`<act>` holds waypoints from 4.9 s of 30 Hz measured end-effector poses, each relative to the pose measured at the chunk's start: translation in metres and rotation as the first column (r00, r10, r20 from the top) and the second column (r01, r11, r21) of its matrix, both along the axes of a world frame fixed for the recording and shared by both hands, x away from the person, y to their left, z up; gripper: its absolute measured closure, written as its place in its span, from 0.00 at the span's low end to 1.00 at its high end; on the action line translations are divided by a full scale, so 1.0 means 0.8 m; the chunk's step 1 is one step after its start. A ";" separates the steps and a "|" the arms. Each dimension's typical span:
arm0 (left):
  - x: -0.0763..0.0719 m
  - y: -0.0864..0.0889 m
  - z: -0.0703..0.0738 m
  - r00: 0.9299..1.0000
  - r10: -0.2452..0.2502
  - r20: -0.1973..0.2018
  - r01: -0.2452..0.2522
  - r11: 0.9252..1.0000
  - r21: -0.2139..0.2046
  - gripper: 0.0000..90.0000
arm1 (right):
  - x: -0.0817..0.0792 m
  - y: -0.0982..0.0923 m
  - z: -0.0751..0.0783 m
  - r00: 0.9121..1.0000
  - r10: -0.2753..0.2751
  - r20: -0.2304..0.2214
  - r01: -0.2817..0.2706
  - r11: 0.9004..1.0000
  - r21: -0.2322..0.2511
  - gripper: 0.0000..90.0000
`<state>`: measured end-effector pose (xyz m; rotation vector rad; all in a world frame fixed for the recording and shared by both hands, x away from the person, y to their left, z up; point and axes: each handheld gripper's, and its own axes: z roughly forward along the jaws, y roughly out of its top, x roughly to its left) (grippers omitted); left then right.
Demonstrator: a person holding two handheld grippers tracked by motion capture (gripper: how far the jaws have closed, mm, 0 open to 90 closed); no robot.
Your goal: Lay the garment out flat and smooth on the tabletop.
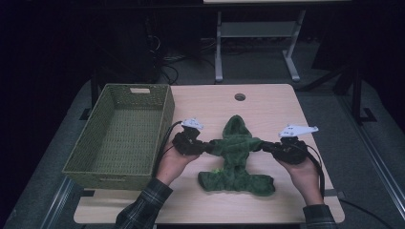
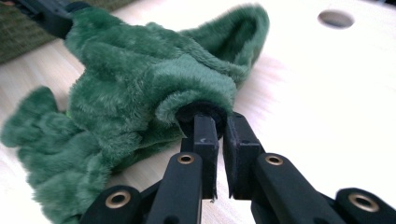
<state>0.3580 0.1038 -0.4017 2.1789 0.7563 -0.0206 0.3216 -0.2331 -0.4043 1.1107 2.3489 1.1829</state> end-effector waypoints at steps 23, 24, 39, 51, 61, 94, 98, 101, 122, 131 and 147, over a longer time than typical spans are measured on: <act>0.022 -0.016 -0.073 0.999 0.012 -0.050 -0.006 0.993 0.117 0.91 | 0.026 0.007 -0.078 0.985 -0.009 -0.171 -0.005 0.997 -0.082 0.93; 0.022 -0.015 -0.071 0.998 0.005 -0.056 0.002 0.993 0.121 0.87 | 0.025 0.007 -0.078 0.985 -0.007 -0.170 -0.008 0.997 -0.082 0.91; 0.040 -0.029 -0.002 0.999 0.008 0.039 -0.011 0.997 0.081 0.55 | 0.040 -0.013 -0.023 0.993 -0.027 -0.112 0.025 1.000 -0.015 0.73; 0.109 -0.051 -0.033 0.998 0.057 0.011 -0.058 0.992 0.109 0.56 | 0.108 0.026 -0.027 0.989 0.011 -0.144 -0.017 0.999 -0.040 0.74; 0.120 -0.055 -0.062 0.999 0.025 -0.037 -0.020 0.993 0.115 0.60 | 0.124 0.040 -0.056 0.977 0.031 -0.209 -0.046 0.996 -0.072 0.81; 0.143 -0.060 -0.081 0.986 0.099 0.134 -0.121 0.978 0.168 0.97 | 0.146 0.002 -0.066 0.982 -0.098 -0.159 0.076 0.988 -0.136 0.98; 0.143 -0.061 -0.080 0.986 0.102 0.131 -0.124 0.977 0.171 0.93 | 0.146 0.006 -0.073 0.980 -0.101 -0.173 0.073 0.984 -0.160 0.98; 0.144 -0.057 -0.076 0.986 0.125 0.111 -0.140 0.980 0.140 0.78 | 0.147 0.005 -0.071 0.978 -0.106 -0.180 0.082 0.987 -0.138 0.87; 0.081 -0.031 -0.015 0.990 0.099 0.101 -0.108 0.990 0.092 0.15 | 0.096 0.000 0.003 0.989 -0.108 -0.102 0.108 0.994 -0.008 0.66; 0.022 -0.015 -0.005 0.987 0.070 0.146 -0.080 0.995 0.066 0.14 | 0.068 0.007 0.007 0.992 -0.066 -0.105 0.070 0.997 0.036 0.67; -0.087 0.023 -0.037 0.984 0.057 0.170 -0.072 0.994 0.082 0.14 | 0.017 0.075 -0.007 0.989 0.115 -0.093 -0.110 0.992 0.057 0.71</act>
